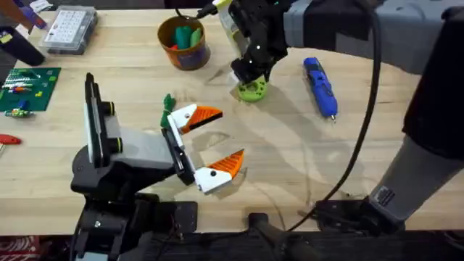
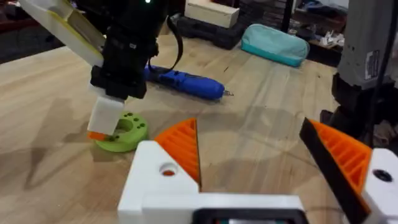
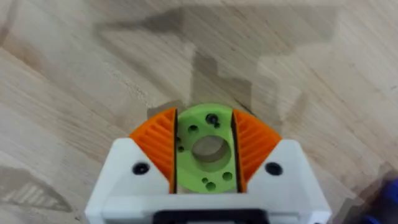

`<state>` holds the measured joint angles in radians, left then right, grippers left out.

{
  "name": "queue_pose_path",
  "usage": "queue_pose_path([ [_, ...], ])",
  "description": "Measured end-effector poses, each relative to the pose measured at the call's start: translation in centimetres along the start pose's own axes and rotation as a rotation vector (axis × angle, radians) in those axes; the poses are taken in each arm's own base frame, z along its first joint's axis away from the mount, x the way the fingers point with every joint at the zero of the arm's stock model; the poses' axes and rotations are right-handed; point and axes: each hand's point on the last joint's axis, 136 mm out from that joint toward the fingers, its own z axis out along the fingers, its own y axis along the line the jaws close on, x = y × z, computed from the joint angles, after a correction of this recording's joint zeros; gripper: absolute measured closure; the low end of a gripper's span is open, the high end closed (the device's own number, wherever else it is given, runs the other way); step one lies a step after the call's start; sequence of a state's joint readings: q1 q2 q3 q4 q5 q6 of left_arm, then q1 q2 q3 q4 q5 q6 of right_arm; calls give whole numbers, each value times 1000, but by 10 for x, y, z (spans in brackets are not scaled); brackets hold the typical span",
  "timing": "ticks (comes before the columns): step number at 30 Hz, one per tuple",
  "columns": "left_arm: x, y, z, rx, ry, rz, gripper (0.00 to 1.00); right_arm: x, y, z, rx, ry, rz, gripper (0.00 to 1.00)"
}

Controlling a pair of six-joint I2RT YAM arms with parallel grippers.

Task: Pick up the gripper from the table and insert it into the empty holder that is missing its gripper. Then pick up a screw, insert it into the mounting hole, and use the screwdriver to tighten it. Finally, clean up the table by picking up the vegetable and placing it into the bucket.

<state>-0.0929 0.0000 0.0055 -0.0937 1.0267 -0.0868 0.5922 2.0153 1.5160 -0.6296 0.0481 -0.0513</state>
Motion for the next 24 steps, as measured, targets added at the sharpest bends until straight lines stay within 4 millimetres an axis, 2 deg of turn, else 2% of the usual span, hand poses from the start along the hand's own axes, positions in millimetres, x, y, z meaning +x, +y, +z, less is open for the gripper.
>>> queue_pose_path([
  [9, 0, 0, 0, 0, 0, 0, 14, -1, 1, 0, -4, -3, 1, 724],
  [24, 0, 0, 0, 0, 0, 0, 14, -1, 1, 0, -4, -3, 1, 777],
])
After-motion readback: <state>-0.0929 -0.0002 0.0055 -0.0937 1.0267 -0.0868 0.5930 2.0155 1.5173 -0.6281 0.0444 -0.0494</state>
